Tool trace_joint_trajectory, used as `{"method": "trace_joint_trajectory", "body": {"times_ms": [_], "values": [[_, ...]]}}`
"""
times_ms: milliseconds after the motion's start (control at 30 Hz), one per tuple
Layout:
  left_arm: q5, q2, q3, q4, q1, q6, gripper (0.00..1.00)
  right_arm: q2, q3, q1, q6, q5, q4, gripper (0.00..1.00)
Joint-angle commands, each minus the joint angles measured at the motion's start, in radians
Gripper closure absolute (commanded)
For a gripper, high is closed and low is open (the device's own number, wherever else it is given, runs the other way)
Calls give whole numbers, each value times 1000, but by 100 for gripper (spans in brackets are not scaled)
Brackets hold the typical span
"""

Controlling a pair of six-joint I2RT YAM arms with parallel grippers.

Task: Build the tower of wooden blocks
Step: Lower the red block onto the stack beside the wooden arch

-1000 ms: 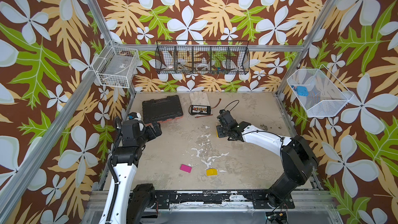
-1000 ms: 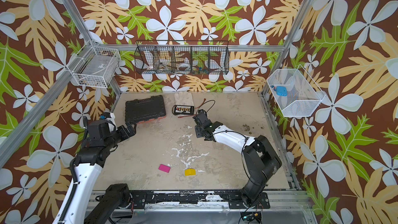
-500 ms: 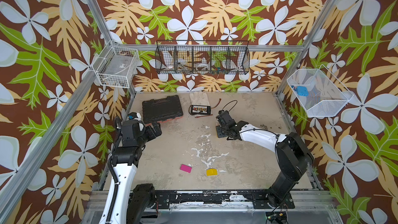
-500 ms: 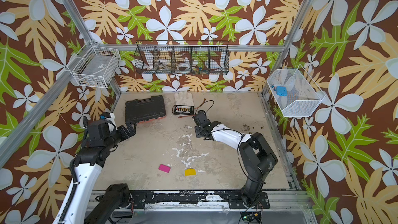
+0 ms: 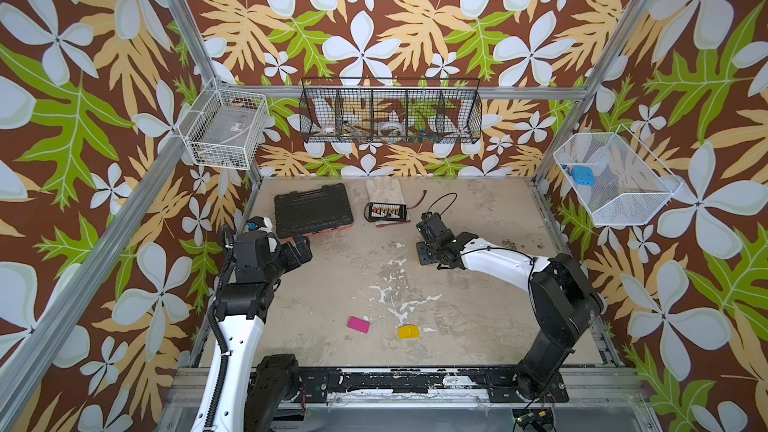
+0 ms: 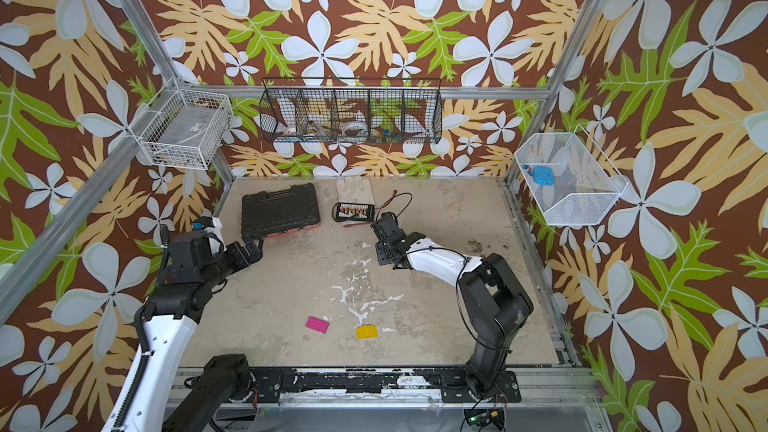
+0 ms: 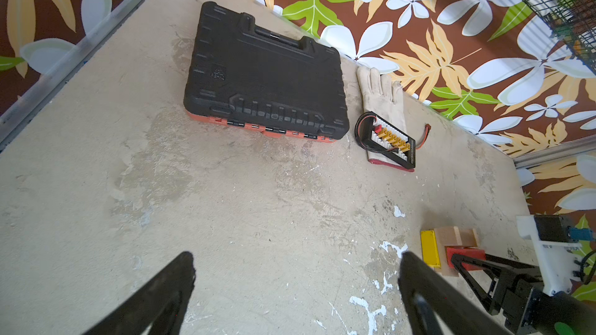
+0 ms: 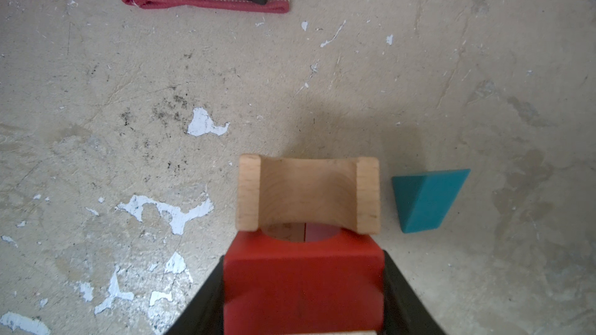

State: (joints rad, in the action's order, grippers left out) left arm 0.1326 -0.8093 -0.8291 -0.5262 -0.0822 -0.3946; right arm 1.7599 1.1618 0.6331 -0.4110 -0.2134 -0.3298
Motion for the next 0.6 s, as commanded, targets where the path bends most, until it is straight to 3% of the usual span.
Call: {"method": "trace_joint_trajectory", "body": {"times_ms": [0,567], "values": [[-1,2,2,3,-1,5,0,9,8,-3,1,-17,-6,53],[-1,3,2,3,-1,4,0,21,14,-6,1,-18,-13,44]]}}
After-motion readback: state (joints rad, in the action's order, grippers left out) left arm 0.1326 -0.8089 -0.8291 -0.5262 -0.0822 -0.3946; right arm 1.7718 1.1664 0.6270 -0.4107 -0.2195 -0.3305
